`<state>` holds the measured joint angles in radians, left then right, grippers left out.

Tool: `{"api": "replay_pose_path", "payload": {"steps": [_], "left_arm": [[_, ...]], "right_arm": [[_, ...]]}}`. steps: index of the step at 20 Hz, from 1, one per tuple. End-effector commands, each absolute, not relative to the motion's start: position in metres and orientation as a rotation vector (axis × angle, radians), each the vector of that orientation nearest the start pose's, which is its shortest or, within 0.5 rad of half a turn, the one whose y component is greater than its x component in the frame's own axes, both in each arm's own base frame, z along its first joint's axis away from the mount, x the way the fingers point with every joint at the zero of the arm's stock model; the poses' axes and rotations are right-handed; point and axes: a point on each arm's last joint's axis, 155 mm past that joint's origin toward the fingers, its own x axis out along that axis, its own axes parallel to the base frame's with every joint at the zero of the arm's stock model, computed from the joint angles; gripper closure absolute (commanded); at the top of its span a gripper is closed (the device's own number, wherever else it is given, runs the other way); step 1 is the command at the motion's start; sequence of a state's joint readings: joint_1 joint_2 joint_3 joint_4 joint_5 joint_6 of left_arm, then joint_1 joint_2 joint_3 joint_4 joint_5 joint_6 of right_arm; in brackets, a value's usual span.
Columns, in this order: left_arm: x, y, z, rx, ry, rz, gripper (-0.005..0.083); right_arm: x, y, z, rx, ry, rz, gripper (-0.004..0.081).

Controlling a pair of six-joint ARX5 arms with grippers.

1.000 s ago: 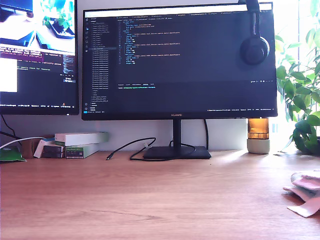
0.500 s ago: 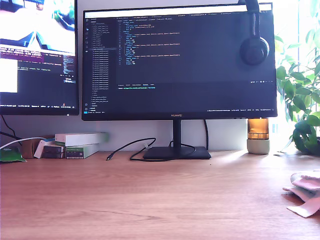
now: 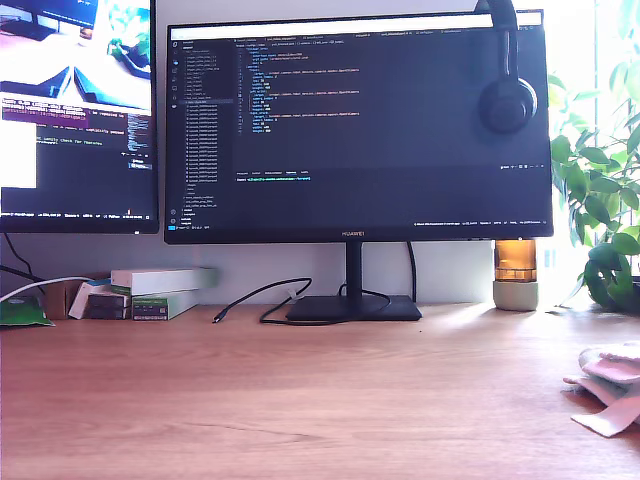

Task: Fold the tea towel to a neat square and place it to the right

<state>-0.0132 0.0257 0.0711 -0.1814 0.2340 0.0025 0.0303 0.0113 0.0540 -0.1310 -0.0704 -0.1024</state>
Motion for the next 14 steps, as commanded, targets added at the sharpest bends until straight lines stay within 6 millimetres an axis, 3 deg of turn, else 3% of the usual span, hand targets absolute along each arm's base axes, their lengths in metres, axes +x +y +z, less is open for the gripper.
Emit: {"api": "replay_pose_path", "payload": {"steps": [1,6,9,14], "left_arm": [[0.24,-0.047,0.139,-0.027,0.152,-0.249,0.0793],[0.236,-0.046,0.12,-0.051,0.231,-0.245,0.0792],[0.231,-0.046,0.104,-0.059,0.301,-0.244,0.0792],[0.231,-0.046,0.102,-0.06,0.308,-0.244,0.0792]], "right_arm": [[0.247,0.019,0.147,-0.09,0.106,0.097,0.078],[0.242,0.02,0.115,-0.014,0.239,0.101,0.078],[0.242,0.02,0.116,-0.014,0.236,0.101,0.078],[0.242,0.02,0.116,-0.014,0.236,0.101,0.078]]}}
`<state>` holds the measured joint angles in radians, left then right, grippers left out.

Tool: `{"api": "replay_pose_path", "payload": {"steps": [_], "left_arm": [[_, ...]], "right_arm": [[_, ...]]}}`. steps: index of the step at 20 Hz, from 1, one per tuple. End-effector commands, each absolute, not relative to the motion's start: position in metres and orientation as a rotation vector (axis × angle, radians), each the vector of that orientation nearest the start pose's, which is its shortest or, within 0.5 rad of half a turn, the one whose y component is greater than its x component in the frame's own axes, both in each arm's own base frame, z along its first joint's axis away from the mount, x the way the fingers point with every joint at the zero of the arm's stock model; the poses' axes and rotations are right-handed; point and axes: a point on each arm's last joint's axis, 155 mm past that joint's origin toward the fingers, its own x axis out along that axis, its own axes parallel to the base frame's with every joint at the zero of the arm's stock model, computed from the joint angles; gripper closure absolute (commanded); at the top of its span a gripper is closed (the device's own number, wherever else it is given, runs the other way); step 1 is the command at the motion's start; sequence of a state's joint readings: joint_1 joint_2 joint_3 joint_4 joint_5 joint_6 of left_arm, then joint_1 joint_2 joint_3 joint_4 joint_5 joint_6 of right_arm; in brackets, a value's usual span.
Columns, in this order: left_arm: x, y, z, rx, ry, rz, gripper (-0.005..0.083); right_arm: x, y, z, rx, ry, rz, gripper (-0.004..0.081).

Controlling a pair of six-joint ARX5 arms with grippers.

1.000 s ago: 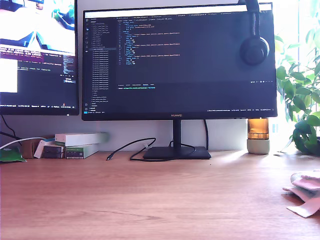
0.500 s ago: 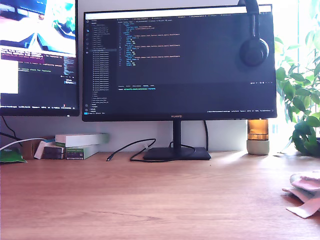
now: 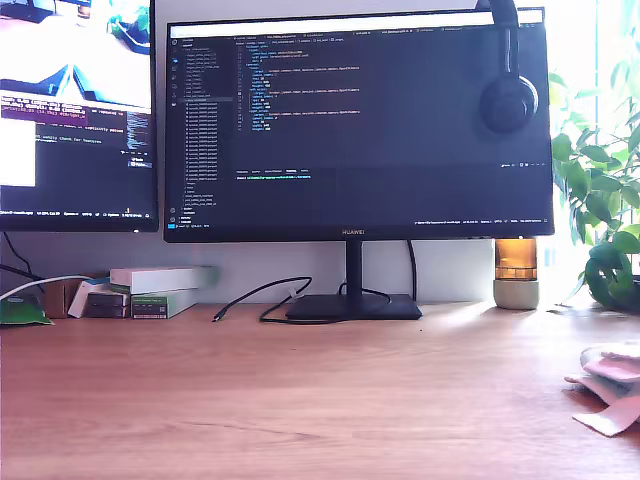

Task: Fold the tea towel to a neat square and place it to the right

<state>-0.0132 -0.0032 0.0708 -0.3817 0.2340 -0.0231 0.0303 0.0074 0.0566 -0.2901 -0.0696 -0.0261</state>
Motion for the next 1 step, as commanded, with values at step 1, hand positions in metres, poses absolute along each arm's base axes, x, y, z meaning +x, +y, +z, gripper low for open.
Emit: {"api": "replay_pose_path", "payload": {"steps": [1], "left_arm": [[0.231,-0.0463,0.1024,-0.06,0.308,-0.244,0.0792]], "right_arm": [[0.2418,0.0198,0.1158,-0.014,0.237,0.101,0.078]]}}
